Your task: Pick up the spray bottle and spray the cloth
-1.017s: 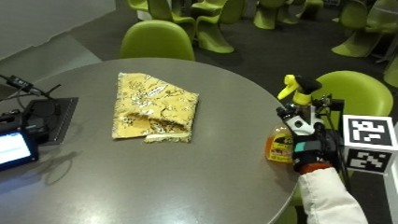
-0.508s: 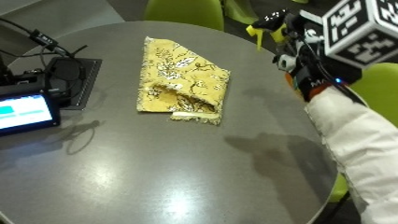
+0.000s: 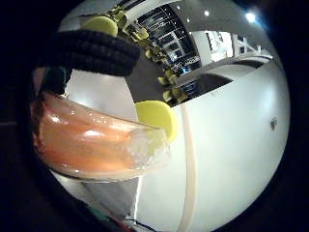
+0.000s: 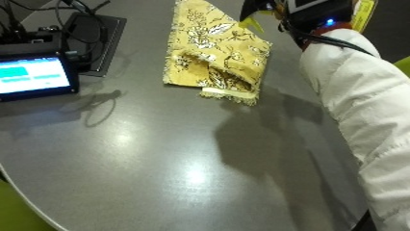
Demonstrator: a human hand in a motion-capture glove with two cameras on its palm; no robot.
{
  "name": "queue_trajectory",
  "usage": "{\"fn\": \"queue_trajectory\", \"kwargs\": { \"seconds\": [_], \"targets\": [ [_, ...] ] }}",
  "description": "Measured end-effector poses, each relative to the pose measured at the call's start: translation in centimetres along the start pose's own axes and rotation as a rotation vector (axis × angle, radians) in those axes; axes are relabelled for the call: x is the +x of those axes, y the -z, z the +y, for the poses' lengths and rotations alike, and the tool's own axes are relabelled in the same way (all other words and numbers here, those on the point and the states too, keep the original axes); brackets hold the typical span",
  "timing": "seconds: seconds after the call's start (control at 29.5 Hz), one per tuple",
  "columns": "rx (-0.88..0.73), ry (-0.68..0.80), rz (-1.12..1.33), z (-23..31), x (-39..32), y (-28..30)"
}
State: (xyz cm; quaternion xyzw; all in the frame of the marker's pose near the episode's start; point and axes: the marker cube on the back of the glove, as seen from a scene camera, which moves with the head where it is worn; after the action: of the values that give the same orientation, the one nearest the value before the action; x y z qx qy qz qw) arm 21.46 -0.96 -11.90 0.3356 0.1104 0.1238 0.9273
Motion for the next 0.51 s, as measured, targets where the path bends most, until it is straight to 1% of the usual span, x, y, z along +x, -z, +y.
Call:
{"fn": "queue_trajectory", "kwargs": {
  "seconds": [0.2, 0.51],
  "targets": [
    [0.068, 0.087, 0.203, -1.3, -1.3, 2.5],
    [0.087, 0.148, 0.318, -1.7, -2.9, 3.5]
  ]
}}
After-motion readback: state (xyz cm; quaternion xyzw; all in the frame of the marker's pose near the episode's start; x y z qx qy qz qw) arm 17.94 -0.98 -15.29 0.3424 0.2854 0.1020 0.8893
